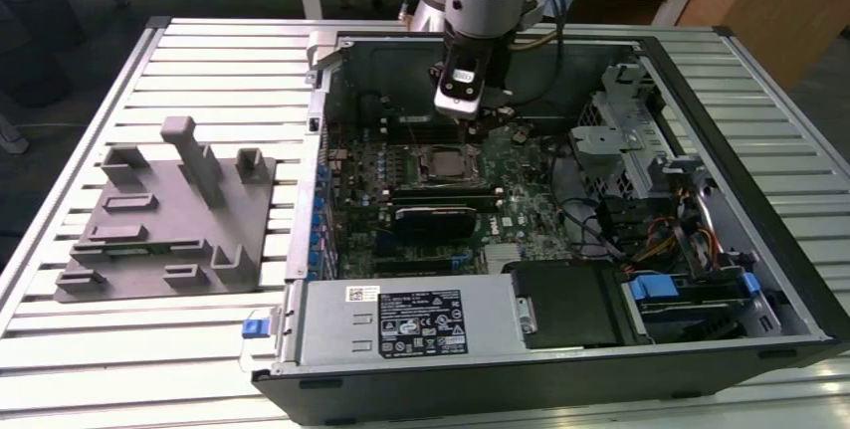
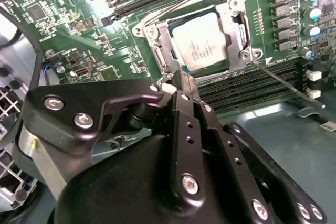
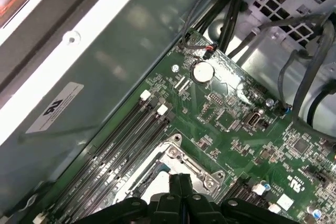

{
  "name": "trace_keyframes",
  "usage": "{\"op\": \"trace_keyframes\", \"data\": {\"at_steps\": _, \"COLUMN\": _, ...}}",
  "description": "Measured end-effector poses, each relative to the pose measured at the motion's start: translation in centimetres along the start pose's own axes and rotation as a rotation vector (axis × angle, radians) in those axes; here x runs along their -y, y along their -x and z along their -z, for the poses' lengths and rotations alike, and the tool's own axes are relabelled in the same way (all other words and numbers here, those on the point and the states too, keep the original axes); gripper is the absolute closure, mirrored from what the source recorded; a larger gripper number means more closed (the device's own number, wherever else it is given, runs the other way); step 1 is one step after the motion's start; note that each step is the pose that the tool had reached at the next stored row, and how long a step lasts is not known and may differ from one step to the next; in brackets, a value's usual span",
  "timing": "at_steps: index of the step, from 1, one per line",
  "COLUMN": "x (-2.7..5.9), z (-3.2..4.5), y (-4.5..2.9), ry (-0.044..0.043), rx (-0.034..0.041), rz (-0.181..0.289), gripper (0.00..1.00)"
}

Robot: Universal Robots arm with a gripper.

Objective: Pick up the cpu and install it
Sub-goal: 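Close the cpu cover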

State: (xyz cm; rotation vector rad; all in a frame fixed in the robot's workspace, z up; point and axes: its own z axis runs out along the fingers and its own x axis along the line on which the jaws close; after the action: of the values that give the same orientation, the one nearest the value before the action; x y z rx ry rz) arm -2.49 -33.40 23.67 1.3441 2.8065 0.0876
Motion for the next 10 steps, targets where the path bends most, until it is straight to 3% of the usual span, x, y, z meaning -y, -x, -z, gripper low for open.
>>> {"op": "trace_keyframes", "data": {"at_steps": 5, "x": 0.06, "z": 0.00, "y": -0.04, "ry": -0.0090, "rx": -0.0085, "rz": -0.032, "gripper": 0.89}}
{"op": "trace_keyframes", "data": {"at_steps": 10, "x": 1.13, "z": -0.20, "y": -0.40, "ry": -0.0102, "rx": -0.0103, "rz": -0.031, "gripper": 0.89}}
